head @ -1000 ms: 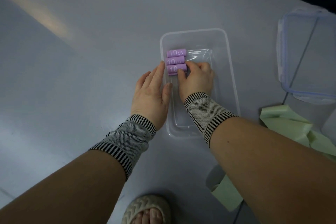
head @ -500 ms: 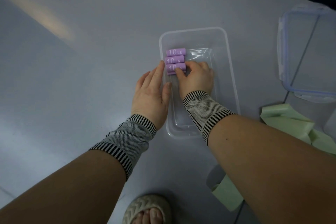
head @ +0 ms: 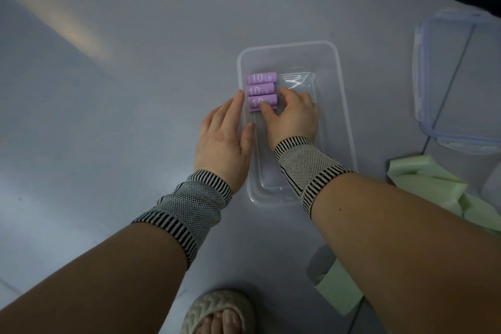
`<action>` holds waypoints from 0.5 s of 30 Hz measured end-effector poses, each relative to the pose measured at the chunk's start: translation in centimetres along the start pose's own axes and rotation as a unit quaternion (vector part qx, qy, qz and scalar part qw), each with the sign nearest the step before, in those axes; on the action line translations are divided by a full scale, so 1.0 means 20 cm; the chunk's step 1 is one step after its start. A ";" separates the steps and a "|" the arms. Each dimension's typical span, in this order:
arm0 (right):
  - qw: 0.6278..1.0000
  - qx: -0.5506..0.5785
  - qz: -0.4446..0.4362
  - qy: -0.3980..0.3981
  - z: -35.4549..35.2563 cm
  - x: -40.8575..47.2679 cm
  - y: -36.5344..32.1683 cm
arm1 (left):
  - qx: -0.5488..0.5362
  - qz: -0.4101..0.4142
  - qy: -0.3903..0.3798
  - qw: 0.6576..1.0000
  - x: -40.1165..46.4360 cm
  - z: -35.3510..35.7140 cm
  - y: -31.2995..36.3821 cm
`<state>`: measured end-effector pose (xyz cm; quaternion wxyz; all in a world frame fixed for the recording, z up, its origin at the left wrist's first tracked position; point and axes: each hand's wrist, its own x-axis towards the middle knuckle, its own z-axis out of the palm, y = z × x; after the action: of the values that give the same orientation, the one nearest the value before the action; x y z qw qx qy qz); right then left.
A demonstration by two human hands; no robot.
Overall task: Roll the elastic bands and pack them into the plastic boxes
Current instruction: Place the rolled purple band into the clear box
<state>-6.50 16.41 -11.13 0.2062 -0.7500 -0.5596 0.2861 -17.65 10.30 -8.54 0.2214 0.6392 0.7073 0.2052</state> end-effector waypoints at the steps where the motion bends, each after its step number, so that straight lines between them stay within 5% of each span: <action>1: 1.000 0.004 -0.001 -0.001 0.00 0.00 0.00 | 0.001 -0.002 -0.001 1.000 0.00 0.00 0.00; 15: 0.989 0.115 -0.092 0.006 -0.30 -0.23 -0.05 | 0.016 0.013 0.016 1.000 -0.11 -0.14 0.11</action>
<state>-4.17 12.41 -5.12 0.3200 -0.6684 -0.5884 0.3235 -17.27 8.36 -4.96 0.1976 0.6484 0.7054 0.2071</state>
